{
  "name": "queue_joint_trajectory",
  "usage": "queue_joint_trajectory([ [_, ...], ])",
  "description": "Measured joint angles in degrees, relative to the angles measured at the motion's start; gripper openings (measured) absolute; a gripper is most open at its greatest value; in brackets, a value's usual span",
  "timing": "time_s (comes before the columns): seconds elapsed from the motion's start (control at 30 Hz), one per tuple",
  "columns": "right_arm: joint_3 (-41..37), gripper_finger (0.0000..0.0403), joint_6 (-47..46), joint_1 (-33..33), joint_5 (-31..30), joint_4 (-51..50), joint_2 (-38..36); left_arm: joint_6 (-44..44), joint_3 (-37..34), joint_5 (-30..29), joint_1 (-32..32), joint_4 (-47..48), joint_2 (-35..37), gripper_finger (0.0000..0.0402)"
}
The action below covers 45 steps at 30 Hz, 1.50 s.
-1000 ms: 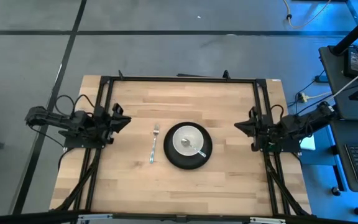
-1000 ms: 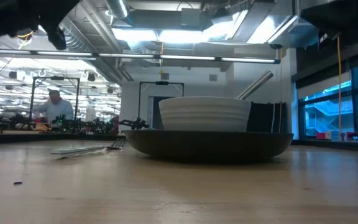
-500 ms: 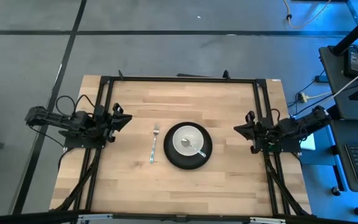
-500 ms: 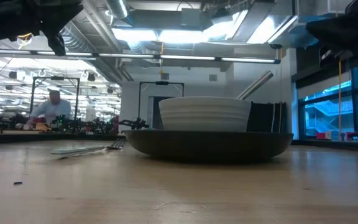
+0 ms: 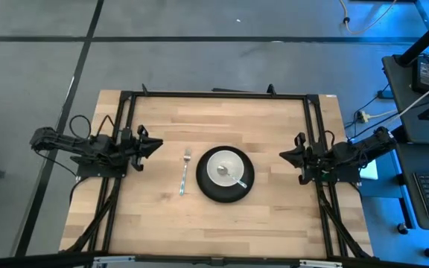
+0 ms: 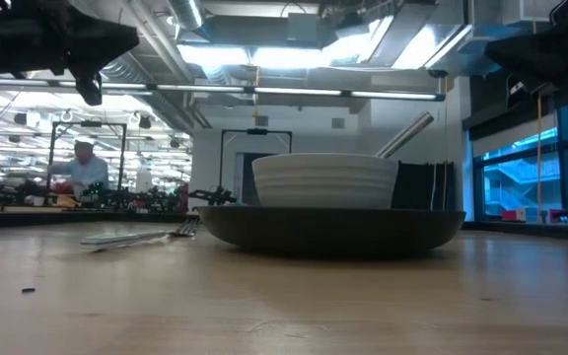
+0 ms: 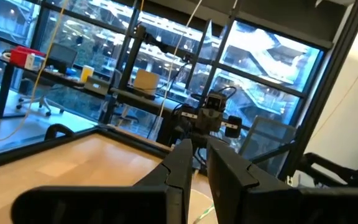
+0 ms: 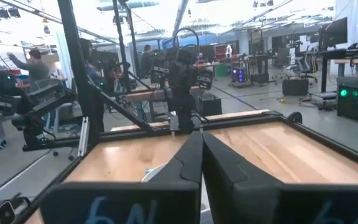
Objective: Set table place
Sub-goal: Return to Home Position
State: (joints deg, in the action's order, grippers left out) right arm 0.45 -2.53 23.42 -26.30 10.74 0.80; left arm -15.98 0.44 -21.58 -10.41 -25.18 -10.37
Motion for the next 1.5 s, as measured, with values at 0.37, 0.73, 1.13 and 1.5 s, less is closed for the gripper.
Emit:
queue_joint_trajectory([
  [0.37, 0.0, 0.0012, -1.7, 0.0, 0.0, 0.0, 0.0, 0.0, 0.0, 0.0, 0.0, 0.1, 0.0, 0.0043],
  [0.73, 0.0, 0.0012, -1.5, 0.0, 0.0, 0.0, 0.0, 0.0, 0.0, 0.0, 0.0, 0.1, 0.0, 0.0043],
  [1.13, 0.0, 0.0012, -1.5, 0.0, 0.0, 0.0, 0.0, 0.0, 0.0, 0.0, 0.0, 0.1, 0.0, 0.0043],
  [1.5, 0.0, 0.0012, -1.5, 0.0, 0.0, 0.0, 0.0, 0.0, 0.0, 0.0, 0.0, 0.1, 0.0, 0.0043],
])
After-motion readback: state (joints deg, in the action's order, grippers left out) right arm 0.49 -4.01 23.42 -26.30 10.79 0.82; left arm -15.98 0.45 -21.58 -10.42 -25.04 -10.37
